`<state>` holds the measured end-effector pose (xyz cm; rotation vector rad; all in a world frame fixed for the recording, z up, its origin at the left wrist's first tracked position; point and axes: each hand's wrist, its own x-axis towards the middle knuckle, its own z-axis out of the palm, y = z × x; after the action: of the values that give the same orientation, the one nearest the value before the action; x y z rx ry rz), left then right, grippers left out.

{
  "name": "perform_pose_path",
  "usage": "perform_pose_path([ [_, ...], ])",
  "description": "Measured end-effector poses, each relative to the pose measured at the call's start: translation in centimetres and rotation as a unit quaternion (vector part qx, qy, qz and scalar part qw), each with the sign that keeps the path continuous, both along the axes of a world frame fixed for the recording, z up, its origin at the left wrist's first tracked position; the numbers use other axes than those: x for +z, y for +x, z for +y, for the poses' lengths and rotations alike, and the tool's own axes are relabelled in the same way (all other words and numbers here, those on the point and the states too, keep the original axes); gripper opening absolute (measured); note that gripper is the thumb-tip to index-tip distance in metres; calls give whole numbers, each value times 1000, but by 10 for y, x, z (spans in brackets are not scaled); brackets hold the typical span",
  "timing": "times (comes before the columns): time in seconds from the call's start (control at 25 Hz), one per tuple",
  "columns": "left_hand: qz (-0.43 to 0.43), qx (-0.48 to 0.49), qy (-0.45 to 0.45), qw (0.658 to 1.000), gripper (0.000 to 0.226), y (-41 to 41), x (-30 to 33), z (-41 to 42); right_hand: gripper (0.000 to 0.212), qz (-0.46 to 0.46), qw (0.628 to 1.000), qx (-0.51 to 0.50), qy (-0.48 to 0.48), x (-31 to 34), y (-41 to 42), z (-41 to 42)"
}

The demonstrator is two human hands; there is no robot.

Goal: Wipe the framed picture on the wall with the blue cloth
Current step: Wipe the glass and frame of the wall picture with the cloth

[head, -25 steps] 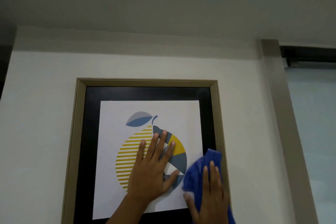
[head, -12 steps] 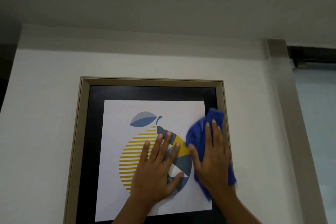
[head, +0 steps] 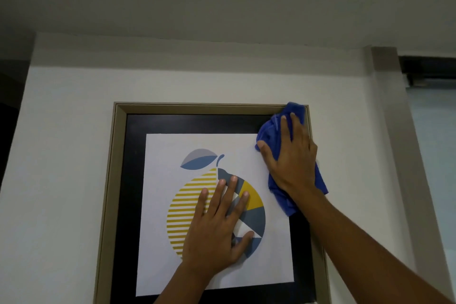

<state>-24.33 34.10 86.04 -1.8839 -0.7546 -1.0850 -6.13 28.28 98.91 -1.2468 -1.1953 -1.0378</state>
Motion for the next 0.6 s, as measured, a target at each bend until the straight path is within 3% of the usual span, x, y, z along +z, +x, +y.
perform_pose_path([
  [0.08,2,0,0,1000,78,0,-1,0,86,1,1000,-9,-3,-36,5,12],
  [0.16,6,-1,1,1000,78,0,-1,1,78,111,993,-15,-36,-102,-2,23],
  [0.24,6,4,3,1000,79,0,-1,0,73,227,969,59,-83,-161,0,11],
  [0.32,8,14,2,1000,80,0,-1,0,93,131,978,1,-164,-197,-2,7],
  [0.36,8,16,3,1000,80,1,0,-1,96,60,986,-25,-154,-205,3,10],
  [0.48,7,4,7,1000,78,0,-1,1,93,23,999,5,-46,-125,2,7],
  [0.6,8,6,12,1000,77,-1,-2,3,91,12,1000,15,-9,-24,1,3],
])
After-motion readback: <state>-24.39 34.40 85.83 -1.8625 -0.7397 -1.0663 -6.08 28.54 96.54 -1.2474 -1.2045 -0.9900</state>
